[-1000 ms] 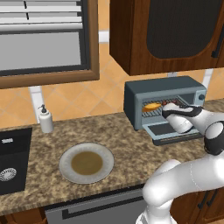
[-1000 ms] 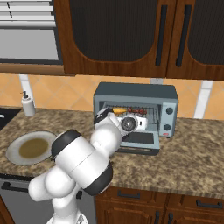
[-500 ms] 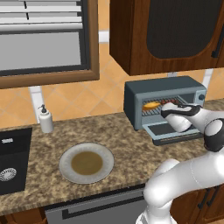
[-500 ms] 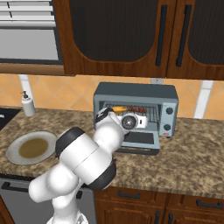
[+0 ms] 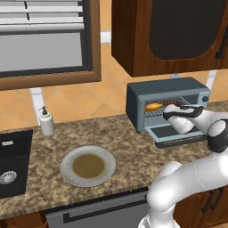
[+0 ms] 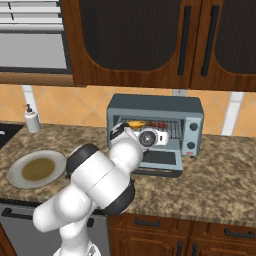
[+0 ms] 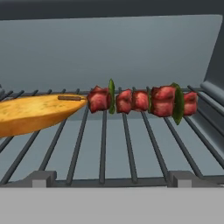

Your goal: Pick up the kebab skewer and baguette bread, and place them inside the toaster oven. Close the toaster oven door and start by setting the timer.

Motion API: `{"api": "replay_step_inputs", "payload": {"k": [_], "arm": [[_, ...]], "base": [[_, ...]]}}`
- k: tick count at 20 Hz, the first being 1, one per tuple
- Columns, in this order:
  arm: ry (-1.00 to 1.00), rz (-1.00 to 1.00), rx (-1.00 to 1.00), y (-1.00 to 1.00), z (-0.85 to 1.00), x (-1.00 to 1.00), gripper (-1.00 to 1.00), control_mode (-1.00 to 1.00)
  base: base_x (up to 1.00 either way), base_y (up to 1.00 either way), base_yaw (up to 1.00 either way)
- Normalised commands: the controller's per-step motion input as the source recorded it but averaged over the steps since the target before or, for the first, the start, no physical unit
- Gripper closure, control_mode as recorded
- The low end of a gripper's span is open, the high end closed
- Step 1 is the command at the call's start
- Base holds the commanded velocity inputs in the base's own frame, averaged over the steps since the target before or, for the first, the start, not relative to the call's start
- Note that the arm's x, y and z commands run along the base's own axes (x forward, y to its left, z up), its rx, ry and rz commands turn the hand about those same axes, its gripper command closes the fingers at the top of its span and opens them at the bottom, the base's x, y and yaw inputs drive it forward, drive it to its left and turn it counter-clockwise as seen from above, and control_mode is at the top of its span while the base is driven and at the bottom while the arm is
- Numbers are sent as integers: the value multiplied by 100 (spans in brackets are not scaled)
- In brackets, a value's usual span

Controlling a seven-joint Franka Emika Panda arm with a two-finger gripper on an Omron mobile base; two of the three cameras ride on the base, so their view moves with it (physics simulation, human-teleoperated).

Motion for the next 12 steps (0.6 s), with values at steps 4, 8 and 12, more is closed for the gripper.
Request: {"api": "replay_step_inputs", "payload": {"k": [4,8,12], "arm": [[0,0,0,0,-3,8,-100,-100],[0,0,0,0,-1,1,-100,-100],[0,0,0,0,-3,10,-100,-100]], "base": [[0,0,0],[0,0,0],[0,0,0]]}}
